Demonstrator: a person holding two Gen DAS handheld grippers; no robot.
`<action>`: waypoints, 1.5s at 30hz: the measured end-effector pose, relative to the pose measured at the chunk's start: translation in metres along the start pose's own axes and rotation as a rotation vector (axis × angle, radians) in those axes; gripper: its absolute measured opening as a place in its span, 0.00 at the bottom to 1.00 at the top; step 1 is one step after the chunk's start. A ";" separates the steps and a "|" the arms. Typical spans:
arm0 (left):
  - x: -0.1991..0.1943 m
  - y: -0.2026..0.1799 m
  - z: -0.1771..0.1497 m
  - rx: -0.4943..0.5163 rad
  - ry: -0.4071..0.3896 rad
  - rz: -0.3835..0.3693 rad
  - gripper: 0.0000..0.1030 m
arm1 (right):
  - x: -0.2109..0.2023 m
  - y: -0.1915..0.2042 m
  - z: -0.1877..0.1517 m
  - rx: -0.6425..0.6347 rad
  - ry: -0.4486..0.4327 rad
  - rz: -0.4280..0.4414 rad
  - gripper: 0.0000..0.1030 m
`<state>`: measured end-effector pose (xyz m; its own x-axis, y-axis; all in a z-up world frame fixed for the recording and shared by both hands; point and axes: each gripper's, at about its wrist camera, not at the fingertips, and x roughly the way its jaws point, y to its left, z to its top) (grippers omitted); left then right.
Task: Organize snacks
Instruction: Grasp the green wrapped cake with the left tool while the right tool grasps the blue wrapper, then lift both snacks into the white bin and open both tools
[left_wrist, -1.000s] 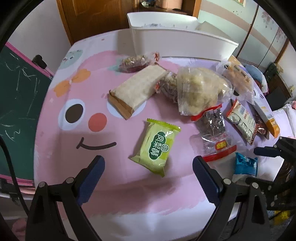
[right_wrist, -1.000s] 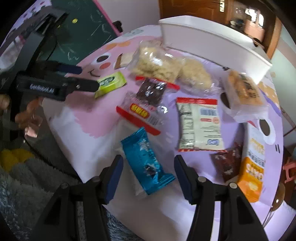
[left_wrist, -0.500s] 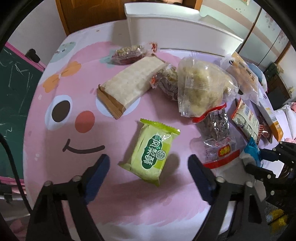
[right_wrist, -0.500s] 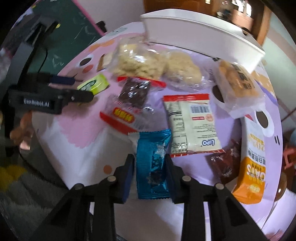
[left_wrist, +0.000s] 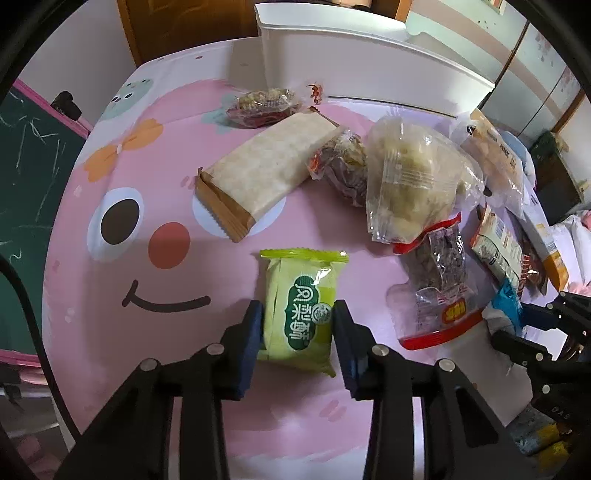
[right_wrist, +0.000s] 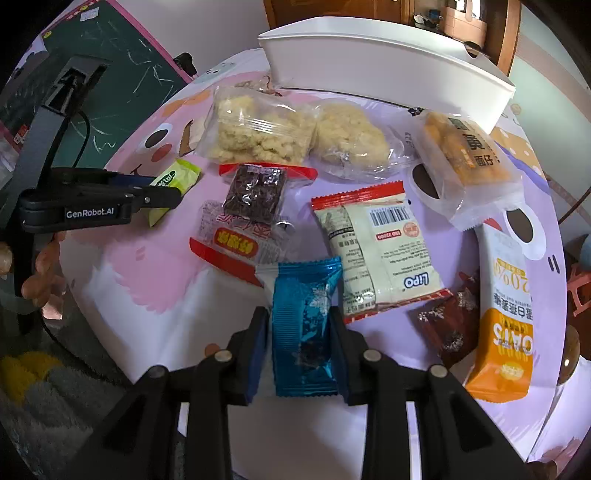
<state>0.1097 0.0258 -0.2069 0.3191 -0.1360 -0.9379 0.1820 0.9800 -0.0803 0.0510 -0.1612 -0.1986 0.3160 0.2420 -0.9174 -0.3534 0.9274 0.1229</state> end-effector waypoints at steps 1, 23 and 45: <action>-0.001 -0.001 -0.001 -0.004 -0.001 -0.005 0.35 | 0.000 0.000 0.000 0.004 -0.001 0.004 0.30; -0.108 -0.044 0.035 0.074 -0.222 -0.096 0.34 | -0.085 -0.008 0.052 0.002 -0.264 -0.078 0.29; -0.182 -0.061 0.229 0.053 -0.457 0.059 0.35 | -0.190 -0.078 0.251 0.167 -0.567 -0.220 0.30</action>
<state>0.2539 -0.0423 0.0464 0.7056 -0.1425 -0.6941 0.1952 0.9808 -0.0029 0.2393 -0.2080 0.0611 0.7996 0.1115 -0.5901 -0.0989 0.9936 0.0537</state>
